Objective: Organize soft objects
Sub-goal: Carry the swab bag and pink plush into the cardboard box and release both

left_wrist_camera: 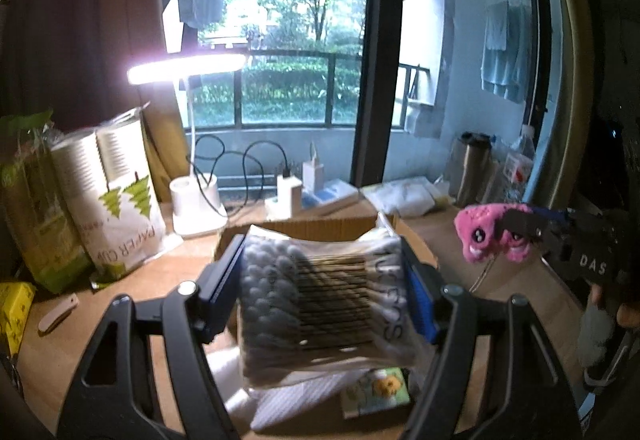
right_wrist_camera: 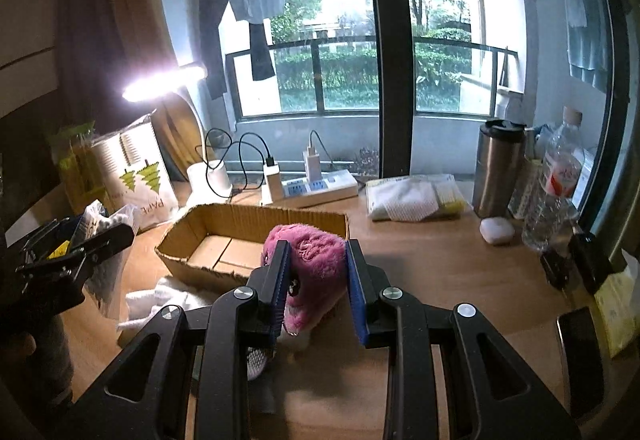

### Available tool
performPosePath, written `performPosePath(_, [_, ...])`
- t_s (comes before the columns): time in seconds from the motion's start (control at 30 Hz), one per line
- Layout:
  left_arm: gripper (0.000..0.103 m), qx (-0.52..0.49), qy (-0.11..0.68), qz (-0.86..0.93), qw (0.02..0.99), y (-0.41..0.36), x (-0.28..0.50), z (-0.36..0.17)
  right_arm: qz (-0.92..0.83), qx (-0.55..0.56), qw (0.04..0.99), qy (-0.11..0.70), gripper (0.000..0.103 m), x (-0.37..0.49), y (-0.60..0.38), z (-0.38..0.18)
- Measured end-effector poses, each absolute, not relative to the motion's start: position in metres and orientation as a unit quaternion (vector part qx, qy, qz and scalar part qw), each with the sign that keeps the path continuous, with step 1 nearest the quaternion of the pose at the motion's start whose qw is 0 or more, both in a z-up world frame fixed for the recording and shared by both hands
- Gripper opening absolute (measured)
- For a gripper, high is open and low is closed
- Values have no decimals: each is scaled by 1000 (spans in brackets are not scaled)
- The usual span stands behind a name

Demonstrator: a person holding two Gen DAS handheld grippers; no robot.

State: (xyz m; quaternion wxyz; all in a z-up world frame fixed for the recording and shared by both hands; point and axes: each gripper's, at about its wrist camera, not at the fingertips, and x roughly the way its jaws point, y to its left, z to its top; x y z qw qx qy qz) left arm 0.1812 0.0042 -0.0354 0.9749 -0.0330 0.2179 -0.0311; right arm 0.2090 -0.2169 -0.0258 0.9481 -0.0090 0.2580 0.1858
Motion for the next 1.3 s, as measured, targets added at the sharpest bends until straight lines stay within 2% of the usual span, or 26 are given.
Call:
performPosePath(0.3, [72, -34, 210, -29, 977, -1, 215, -31, 198, -6, 946, 255, 29, 232, -216, -24])
performPosePath(0.83, [72, -54, 223, -34, 973, -16, 271, -64, 226, -4, 934, 277, 29, 277, -202, -44])
performPosePath(1.23, [73, -60, 289, -46, 954, -24, 307, -103, 236, -1, 913, 332, 29, 304, -195, -79])
performPosePath(1.3, [76, -63, 304, -45, 949, -24, 312, -108, 242, 2, 909, 339, 30, 305, -193, -83])
